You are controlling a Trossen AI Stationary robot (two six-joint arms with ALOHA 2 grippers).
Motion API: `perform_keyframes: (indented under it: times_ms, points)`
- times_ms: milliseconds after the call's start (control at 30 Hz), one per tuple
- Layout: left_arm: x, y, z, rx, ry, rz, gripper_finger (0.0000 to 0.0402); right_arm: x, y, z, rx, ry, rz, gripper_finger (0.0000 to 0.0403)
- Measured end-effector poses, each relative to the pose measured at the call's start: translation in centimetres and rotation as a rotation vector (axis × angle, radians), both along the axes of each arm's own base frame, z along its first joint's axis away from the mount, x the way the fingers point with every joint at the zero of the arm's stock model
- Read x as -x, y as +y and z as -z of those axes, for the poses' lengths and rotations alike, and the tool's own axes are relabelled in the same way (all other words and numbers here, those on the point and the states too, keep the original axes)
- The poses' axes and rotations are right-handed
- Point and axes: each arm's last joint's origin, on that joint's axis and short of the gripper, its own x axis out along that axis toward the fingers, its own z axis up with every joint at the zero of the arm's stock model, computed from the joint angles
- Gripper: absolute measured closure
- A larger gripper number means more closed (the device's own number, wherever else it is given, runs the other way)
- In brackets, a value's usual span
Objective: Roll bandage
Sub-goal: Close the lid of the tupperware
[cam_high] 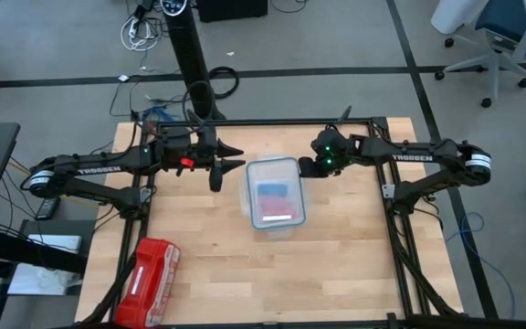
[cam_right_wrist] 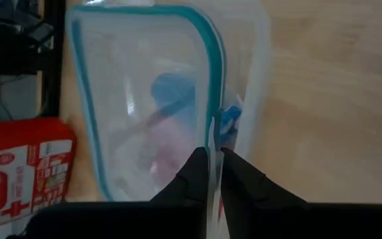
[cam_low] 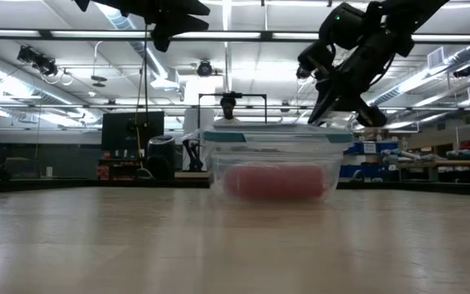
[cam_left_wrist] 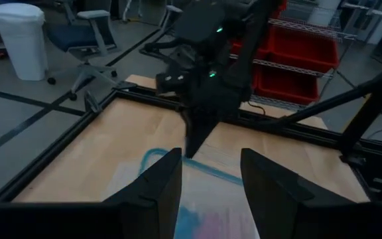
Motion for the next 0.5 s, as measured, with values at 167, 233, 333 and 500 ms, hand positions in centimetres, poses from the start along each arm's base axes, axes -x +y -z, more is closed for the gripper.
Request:
perform_keyframes:
  times_ms: [167, 233, 333, 500]
  points:
    - [-0.1, -0.1, 0.0, 0.025, -0.005, 0.033, 0.0245, -0.7, -0.4, 0.6, -0.002, -0.007, 0.009, 0.0375]
    - [-0.1, -0.1, 0.0, 0.036, -0.007, 0.038, 0.0245, -0.7, -0.4, 0.7, 0.004, 0.000, 0.013, 0.0370]
    - [-0.1, -0.1, 0.0, 0.037, -0.010, 0.040, 0.0245, -0.8, -0.5, 1.0, 0.008, 0.018, 0.024, 0.0355]
    - [-0.1, -0.1, -0.1, 0.041, -0.014, 0.044, 0.0245, -0.9, -0.9, 1.4, 0.011, 0.032, 0.043, 0.0333]
